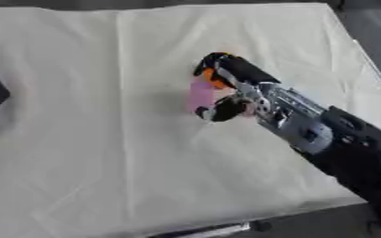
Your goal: Pick up the objects with one hand, pass them to the other hand, and then place them into the box on the other side of the table.
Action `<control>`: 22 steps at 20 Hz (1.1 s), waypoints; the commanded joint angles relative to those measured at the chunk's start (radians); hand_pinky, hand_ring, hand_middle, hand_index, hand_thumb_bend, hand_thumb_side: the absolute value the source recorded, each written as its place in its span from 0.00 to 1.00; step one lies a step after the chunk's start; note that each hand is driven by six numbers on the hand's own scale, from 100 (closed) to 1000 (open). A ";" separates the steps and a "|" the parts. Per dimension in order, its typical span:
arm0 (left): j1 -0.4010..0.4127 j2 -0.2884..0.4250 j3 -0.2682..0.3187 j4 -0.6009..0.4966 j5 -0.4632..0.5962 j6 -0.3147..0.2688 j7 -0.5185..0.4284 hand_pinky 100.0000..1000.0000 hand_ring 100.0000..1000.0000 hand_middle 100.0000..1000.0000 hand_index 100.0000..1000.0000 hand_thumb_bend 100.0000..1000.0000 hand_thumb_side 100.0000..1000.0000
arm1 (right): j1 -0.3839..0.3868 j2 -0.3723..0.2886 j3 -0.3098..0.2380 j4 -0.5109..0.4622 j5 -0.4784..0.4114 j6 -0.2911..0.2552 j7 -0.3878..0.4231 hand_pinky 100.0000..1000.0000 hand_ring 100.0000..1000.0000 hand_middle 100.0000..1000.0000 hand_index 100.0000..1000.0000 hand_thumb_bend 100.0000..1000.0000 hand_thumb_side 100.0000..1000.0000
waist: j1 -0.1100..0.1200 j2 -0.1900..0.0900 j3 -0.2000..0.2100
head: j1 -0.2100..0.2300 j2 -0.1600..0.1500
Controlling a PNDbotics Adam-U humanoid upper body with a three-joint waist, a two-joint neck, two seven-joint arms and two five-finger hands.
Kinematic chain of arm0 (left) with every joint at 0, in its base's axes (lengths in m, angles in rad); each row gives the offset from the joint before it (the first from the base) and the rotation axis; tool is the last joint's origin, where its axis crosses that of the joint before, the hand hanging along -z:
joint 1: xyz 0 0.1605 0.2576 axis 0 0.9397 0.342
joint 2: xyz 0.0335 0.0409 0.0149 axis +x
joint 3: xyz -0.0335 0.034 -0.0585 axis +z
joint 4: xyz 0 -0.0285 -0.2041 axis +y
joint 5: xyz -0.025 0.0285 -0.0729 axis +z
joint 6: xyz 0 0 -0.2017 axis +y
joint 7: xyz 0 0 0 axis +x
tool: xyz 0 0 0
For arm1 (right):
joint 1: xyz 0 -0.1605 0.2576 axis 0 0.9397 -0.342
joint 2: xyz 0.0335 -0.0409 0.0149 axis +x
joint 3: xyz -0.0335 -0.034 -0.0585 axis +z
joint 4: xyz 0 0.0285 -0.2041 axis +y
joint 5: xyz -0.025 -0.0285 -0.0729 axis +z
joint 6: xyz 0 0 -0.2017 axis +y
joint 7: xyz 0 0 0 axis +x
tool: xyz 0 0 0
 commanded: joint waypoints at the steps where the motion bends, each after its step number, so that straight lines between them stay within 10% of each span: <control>1: -0.008 0.015 0.010 -0.010 -0.006 -0.001 -0.003 0.91 0.64 0.70 0.68 0.04 0.82 | -0.005 -0.015 -0.007 -0.009 0.014 0.010 0.000 0.62 0.70 0.85 0.76 0.42 0.00 | -0.007 0.009 0.002 | -0.004 -0.002; 22: -0.010 0.005 0.007 -0.010 -0.013 0.001 -0.009 0.92 0.64 0.70 0.68 0.03 0.83 | 0.003 0.000 -0.021 -0.009 0.032 0.070 -0.003 0.62 0.71 0.86 0.77 0.40 0.00 | 0.001 0.036 -0.001 | -0.014 -0.002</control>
